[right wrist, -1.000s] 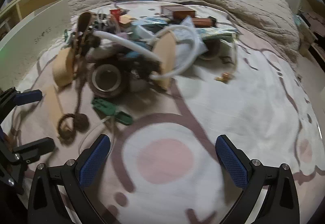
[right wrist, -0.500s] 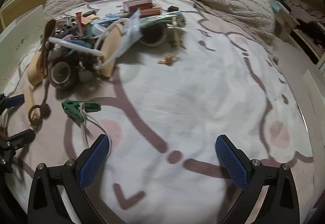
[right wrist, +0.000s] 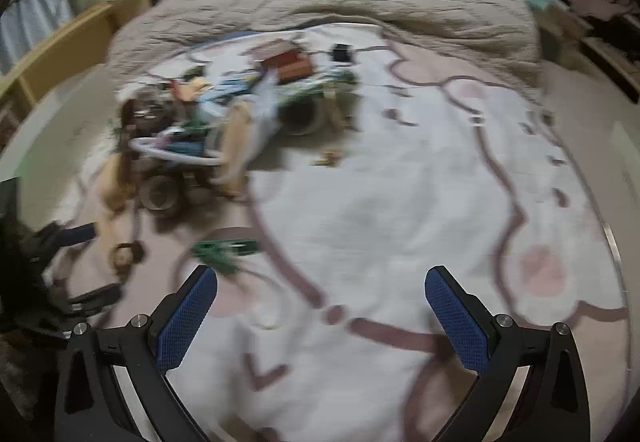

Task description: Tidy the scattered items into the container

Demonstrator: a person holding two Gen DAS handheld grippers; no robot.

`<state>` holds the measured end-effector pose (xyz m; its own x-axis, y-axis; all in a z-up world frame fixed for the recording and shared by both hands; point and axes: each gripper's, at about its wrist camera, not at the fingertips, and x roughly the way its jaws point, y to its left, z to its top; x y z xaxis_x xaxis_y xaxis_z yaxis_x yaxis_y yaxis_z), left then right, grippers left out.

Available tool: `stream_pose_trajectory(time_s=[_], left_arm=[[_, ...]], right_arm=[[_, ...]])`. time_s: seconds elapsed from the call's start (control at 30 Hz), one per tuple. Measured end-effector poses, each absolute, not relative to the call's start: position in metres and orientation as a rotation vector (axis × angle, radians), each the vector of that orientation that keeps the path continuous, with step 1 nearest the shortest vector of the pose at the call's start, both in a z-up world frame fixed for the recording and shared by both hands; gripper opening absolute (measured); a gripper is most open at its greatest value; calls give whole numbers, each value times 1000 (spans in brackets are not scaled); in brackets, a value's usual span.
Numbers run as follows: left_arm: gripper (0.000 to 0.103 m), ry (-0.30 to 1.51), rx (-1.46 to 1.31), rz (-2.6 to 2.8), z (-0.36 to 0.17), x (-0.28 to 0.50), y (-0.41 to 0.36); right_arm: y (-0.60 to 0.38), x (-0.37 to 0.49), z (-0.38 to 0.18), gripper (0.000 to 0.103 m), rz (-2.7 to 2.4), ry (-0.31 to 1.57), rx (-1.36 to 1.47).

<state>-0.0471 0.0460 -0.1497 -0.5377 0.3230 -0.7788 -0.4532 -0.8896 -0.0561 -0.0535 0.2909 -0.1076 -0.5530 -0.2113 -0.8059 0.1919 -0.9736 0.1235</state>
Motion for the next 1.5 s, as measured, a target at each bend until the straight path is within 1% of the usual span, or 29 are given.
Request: stream_pose_trajectory(time_s=[0.07, 0.2, 0.33, 0.47, 0.6, 0.8, 1.03, 1.2, 1.37, 1.5], left_arm=[[103, 208, -1182, 2413, -149, -50, 46], [103, 199, -1189, 2416, -149, -55, 46], [103, 192, -1196, 2425, -149, -58, 45], [103, 157, -1196, 2422, -148, -59, 41], [103, 112, -1206, 2414, -147, -61, 37], [103, 159, -1210, 2408, -148, -62, 45], [103, 200, -1219, 2418, -150, -65, 49], [100, 201, -1210, 2421, -149, -65, 48], [100, 214, -1200, 2424, -148, -62, 50], [100, 207, -1183, 2442, -143, -57, 46]], right_arm=[[281, -52, -110, 103, -2556, -12, 1340], [261, -50, -119, 103, -2531, 117, 1358], [256, -50, -130, 103, -2513, 199, 1408], [269, -55, -135, 103, -2566, 228, 1470], [293, -62, -137, 103, -2626, 151, 1524], [310, -63, -133, 103, -2674, 86, 1536], [297, -58, -122, 103, -2585, -20, 1416], [280, -54, -117, 103, -2576, -55, 1362], [272, -51, -114, 103, -2562, -126, 1284], [263, -48, -112, 103, -2589, -138, 1236]])
